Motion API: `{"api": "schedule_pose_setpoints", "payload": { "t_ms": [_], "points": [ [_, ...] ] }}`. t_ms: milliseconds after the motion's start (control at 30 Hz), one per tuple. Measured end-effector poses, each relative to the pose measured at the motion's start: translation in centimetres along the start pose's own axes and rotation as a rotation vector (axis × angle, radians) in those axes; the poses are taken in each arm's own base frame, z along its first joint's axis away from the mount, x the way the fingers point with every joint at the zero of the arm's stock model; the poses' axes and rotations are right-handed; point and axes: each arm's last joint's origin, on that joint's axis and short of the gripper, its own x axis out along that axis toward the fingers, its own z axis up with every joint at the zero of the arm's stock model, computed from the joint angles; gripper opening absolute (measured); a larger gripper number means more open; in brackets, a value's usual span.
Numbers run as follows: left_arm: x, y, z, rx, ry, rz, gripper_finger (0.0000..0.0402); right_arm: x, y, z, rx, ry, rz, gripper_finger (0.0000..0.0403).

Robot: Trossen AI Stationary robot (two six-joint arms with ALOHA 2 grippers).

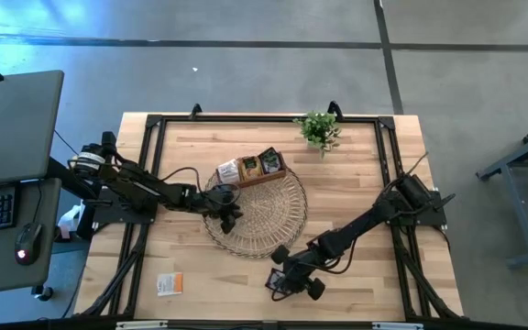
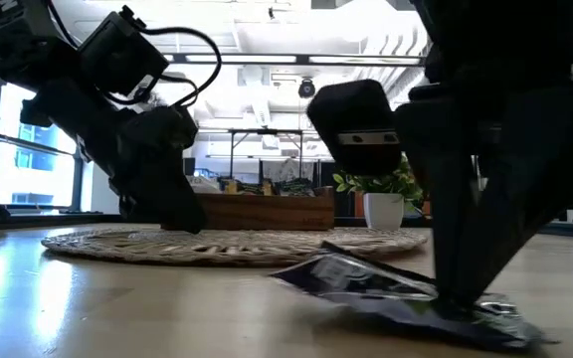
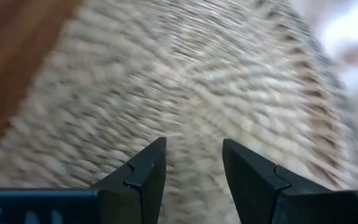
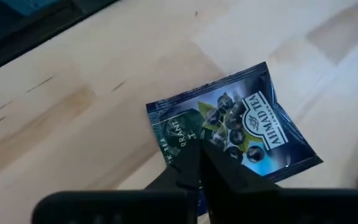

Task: Pick & Place Tea
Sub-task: Put the violet tea packet into the right compartment of the wooden organizer

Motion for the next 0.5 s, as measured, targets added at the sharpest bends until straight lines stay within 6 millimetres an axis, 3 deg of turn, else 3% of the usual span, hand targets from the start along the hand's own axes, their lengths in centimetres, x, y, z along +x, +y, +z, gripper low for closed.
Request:
{"api": "schedule_pose_setpoints", "payload": {
  "t_ms": [167, 367, 500],
  "points": [
    [0.0, -0.4, 0.3, 0.000, 0.007, -0.054, 0.0156, -0.4, -0.6, 0.6, -0.077, -0.074, -0.030, 0.0004],
    [0.0, -0.5, 0.4, -0.009, 0.000, -0.069, 0.0156, -2.8, -1.3, 1.5, -0.205, -0.077, -0.114, 0.0003],
    [0.0, -1.1, 0.8, -0.034, -0.008, -0.181, 0.0156, -4.1, -2.1, 1.9, -0.263, -0.081, -0.178, 0.0002]
  ]
}}
